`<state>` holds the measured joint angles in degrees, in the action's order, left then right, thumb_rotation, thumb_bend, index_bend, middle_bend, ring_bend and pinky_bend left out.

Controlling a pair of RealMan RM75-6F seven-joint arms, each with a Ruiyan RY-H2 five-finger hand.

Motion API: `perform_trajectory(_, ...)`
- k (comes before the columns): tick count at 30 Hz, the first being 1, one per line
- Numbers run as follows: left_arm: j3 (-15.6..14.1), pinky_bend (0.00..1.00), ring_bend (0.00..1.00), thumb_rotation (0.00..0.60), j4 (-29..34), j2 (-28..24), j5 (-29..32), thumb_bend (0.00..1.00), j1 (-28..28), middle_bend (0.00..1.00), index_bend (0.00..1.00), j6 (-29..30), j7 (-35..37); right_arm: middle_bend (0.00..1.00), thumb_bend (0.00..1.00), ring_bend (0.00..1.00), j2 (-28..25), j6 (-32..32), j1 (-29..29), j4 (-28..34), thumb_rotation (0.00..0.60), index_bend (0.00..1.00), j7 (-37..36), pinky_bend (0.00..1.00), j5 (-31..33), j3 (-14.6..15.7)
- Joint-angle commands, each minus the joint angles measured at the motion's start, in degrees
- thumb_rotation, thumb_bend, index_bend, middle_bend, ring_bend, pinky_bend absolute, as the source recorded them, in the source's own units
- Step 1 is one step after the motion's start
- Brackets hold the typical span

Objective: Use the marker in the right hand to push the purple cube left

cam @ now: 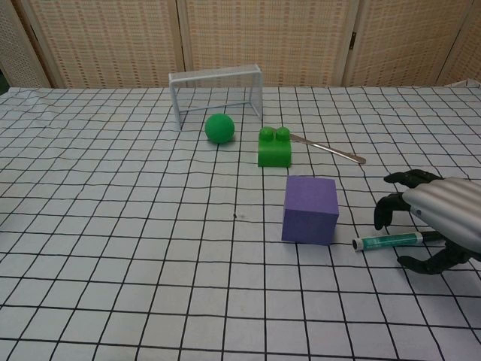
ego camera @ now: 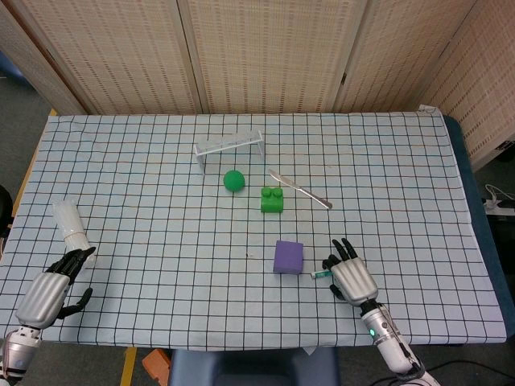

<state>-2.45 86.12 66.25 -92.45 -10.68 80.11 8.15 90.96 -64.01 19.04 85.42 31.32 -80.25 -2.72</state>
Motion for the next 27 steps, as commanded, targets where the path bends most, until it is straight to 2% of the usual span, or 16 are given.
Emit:
perform_trajectory(1,0.0,0.28,0.10,0.600,-0.1,-0.1,0.0,0.44,0.0,0.13,0.00,-0.1,0.4,0.39,0.26,0.04,1.3,-1.0,0.1,-1.3,0.600,0.42,1.5,0.00,0.9,-0.5)
perform_trajectory(27,0.0,0.28,0.10,0.600,-0.9,-0.3,0.7,0.44,-0.6,0.13,0.00,-1.4,2.3,0.45,0.28,0.09,5.1,-2.7,0.9,-4.0,0.600,0.49,5.7,0.00,3.6,0.5)
